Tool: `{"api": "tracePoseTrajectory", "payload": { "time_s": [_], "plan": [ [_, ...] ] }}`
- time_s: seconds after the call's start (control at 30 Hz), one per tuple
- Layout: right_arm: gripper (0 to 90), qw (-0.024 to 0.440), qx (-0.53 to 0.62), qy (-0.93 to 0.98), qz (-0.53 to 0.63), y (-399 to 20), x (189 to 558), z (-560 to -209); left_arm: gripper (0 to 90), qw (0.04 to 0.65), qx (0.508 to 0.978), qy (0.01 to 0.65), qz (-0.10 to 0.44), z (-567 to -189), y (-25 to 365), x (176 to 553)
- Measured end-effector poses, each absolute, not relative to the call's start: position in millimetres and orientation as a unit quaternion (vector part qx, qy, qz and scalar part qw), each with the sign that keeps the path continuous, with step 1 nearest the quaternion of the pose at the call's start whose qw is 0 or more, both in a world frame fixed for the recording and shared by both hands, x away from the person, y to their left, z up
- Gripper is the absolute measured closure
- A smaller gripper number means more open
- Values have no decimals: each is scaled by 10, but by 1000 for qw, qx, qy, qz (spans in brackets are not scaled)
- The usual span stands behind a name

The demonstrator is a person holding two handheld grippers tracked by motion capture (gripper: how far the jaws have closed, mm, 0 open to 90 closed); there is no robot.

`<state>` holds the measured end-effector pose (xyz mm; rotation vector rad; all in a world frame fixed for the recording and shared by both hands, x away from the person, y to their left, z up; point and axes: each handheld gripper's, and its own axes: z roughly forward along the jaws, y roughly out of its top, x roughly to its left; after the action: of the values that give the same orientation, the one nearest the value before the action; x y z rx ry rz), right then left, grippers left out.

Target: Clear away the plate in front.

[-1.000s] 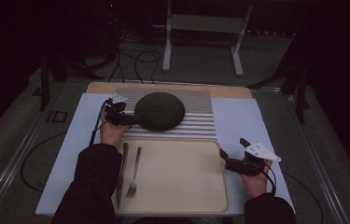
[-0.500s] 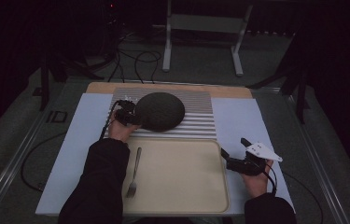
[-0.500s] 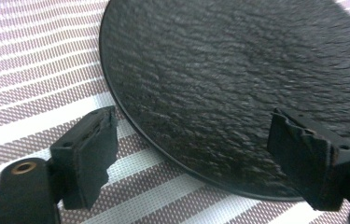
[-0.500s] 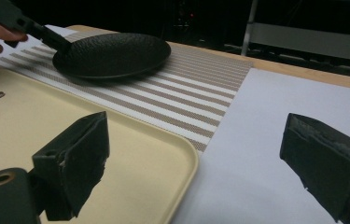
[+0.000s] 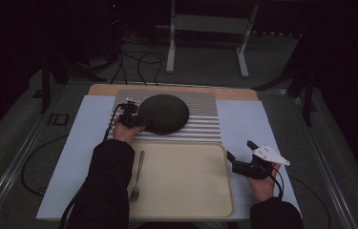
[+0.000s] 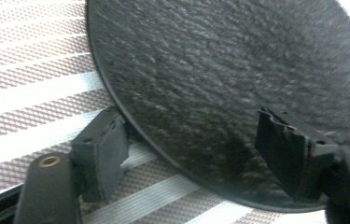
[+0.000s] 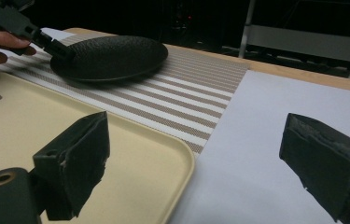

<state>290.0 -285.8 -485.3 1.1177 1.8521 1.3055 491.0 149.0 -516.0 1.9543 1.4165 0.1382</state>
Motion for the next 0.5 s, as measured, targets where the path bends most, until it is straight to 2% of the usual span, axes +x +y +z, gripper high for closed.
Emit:
{"api": "tracePoseTrajectory", "payload": {
  "time_s": [0.13, 0.33, 0.5],
  "plan": [
    [88, 302, 422, 700, 491, -2856, 2905, -4856, 281, 363, 747, 555, 40, -5159, 1523, 4914],
    [88, 302, 423, 699, 491, -2853, 2909, -4858, 363, 421, 714, 560, -3, -5114, 1580, 4887],
    [88, 302, 420, 701, 492, -2845, 2908, -4857, 425, 469, 697, 543, -14, -4958, 1498, 4886]
  ]
}}
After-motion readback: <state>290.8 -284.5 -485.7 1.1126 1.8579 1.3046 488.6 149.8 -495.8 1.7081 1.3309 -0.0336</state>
